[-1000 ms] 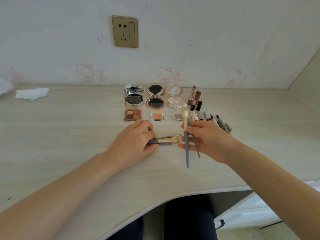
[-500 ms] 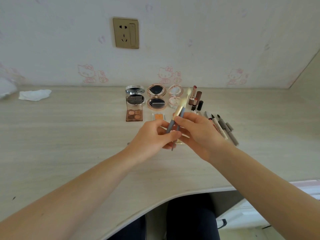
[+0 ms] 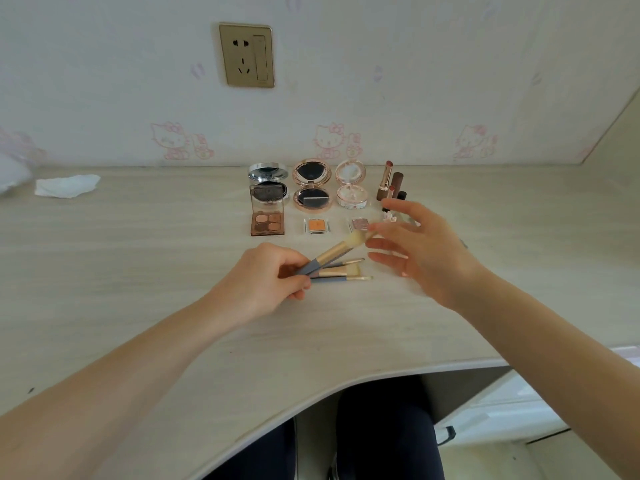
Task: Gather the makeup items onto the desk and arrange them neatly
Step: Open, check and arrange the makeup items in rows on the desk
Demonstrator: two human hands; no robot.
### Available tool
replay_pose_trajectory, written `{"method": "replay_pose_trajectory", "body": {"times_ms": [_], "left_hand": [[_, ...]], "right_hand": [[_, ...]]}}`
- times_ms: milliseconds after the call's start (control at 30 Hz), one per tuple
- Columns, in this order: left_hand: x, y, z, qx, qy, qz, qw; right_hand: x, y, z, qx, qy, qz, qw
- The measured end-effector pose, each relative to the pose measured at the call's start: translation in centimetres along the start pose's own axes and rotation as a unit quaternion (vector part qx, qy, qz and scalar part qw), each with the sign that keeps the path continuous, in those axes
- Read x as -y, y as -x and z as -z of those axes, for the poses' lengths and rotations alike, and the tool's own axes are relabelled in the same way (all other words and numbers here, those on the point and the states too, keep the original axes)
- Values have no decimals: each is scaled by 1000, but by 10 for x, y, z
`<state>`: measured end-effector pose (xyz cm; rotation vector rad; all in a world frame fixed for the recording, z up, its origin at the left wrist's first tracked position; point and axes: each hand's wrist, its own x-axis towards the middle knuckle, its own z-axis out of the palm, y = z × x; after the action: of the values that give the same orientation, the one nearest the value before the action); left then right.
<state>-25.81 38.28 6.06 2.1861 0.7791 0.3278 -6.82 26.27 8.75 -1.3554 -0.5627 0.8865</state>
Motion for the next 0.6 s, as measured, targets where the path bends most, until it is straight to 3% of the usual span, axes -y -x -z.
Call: {"method": "replay_pose_trajectory", "body": {"times_ms": [200,400,467,600], "left_hand": [[2,4,-4,-43,-142,-86,985],[9,18,-19,-66,-258,-191,945],[12,21,-20,-79,-276,-214,934],[17,22,-20,-88,-265,-213,936]], "right_hand": [[-16,7,2,42,203,46,977],[-26,17,3,61,469,159,867],[-33,19,6,79,497,174,846],[-46,15,9,95,488,215,841]]}}
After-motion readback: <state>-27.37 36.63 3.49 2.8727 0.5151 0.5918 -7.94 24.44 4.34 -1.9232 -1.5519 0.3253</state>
